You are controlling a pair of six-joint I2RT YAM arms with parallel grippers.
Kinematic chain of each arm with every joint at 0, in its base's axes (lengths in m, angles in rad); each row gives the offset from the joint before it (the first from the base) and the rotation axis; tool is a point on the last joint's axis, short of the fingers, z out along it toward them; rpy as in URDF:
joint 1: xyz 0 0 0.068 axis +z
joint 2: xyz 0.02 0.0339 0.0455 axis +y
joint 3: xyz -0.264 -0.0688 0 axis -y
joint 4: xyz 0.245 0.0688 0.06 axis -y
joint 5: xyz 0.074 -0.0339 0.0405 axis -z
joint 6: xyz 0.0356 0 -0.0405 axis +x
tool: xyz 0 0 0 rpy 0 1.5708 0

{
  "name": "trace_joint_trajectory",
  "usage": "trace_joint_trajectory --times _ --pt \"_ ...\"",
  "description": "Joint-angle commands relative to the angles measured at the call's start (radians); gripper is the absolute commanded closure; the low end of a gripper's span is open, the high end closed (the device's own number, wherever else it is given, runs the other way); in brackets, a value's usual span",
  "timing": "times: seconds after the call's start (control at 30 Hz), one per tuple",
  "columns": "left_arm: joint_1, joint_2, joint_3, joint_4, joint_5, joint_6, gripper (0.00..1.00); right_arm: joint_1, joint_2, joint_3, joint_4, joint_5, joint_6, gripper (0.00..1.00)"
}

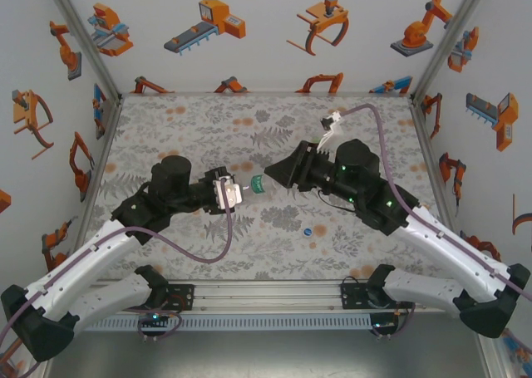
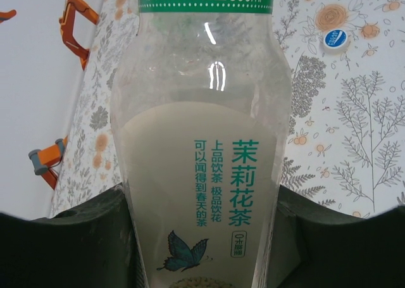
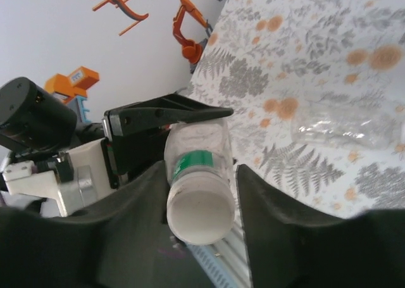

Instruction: Screw on the bottle caps

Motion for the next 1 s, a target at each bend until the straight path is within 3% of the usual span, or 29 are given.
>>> trace_joint_trajectory --times 0.0,0.07,0.2,0.43,0.53,0.6,0.73,0.8,0.87,0.97 --pt "-0.006 -0.017 -0.003 0.039 0.007 -0.006 1.0 0.002 0.022 0.04 -0.038 -0.059 0.035 0.38" --pt "-0.006 -0.012 0.0 0.038 -0.004 -0.014 1.0 0.001 0.038 0.043 -0.04 -0.089 0.037 0.32" --pt "-0.005 -0.003 0.006 0.037 -0.028 -0.02 1.0 0.002 0.065 0.046 -0.037 -0.114 0.041 0.32" --pt "-0.005 -0.001 0.011 0.034 -0.045 -0.027 1.0 0.001 0.09 0.047 -0.016 -0.12 0.042 0.41" --pt "-0.005 0.0 0.01 0.033 -0.039 -0.026 0.99 0.002 0.09 0.046 -0.014 -0.103 0.038 0.5" --pt "-0.005 -0.001 0.01 0.034 -0.038 -0.028 0.81 0.001 0.09 0.046 -0.016 -0.093 0.029 0.55" --pt "-0.006 0.0 0.01 0.034 -0.035 -0.03 0.61 0.002 0.092 0.055 -0.031 -0.071 -0.003 0.64" --pt "-0.005 0.0 0.008 0.04 -0.034 -0.037 0.45 0.001 0.1 0.078 -0.075 -0.042 -0.04 0.67" --pt "-0.006 -0.002 0.005 0.045 -0.035 -0.042 0.35 -0.001 0.114 0.109 -0.126 -0.013 -0.08 0.68" --pt "-0.005 -0.008 0.003 0.055 -0.05 -0.054 0.29 -0.018 0.146 0.164 -0.213 0.019 -0.153 0.69"
